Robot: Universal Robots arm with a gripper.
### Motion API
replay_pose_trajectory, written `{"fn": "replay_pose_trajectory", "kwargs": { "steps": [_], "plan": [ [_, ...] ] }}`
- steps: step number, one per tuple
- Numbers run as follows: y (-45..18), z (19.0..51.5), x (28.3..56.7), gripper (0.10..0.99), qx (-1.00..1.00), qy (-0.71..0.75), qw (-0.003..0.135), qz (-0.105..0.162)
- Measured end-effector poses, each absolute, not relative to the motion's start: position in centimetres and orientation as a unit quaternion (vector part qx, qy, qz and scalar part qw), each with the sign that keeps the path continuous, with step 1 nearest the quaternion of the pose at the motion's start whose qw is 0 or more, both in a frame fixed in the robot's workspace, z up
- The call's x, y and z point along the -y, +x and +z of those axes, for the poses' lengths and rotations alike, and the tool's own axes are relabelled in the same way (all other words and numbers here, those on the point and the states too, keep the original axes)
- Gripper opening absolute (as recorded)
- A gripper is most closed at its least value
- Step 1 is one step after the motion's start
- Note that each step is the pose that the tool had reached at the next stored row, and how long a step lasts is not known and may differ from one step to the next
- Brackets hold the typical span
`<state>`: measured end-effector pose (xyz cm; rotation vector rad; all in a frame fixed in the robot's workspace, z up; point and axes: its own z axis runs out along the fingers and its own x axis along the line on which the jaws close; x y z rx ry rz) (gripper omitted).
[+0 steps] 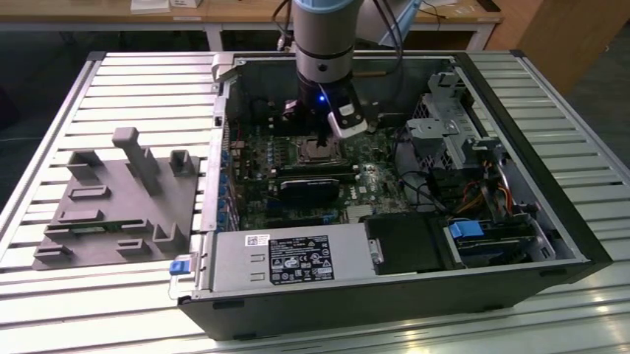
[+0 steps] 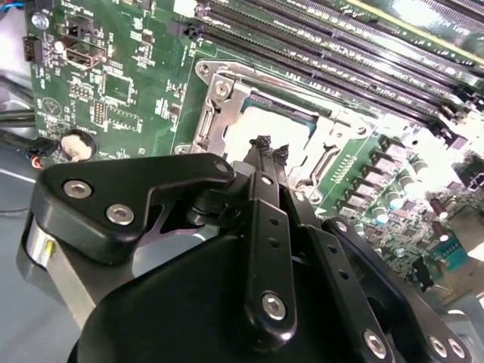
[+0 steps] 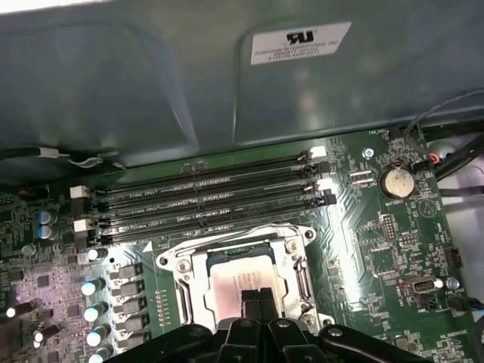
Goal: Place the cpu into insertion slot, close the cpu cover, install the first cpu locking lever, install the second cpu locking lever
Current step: 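Install the second cpu locking lever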
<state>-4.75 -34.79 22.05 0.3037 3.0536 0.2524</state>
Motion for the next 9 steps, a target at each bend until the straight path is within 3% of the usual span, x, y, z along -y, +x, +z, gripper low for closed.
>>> {"fn": "replay_pose_trajectory", "kwargs": {
  "steps": [9],
  "plan": [
    [-4.75,22.89,34.78,0.102,-0.991,0.099,0.031,0.081]
  ]
}}
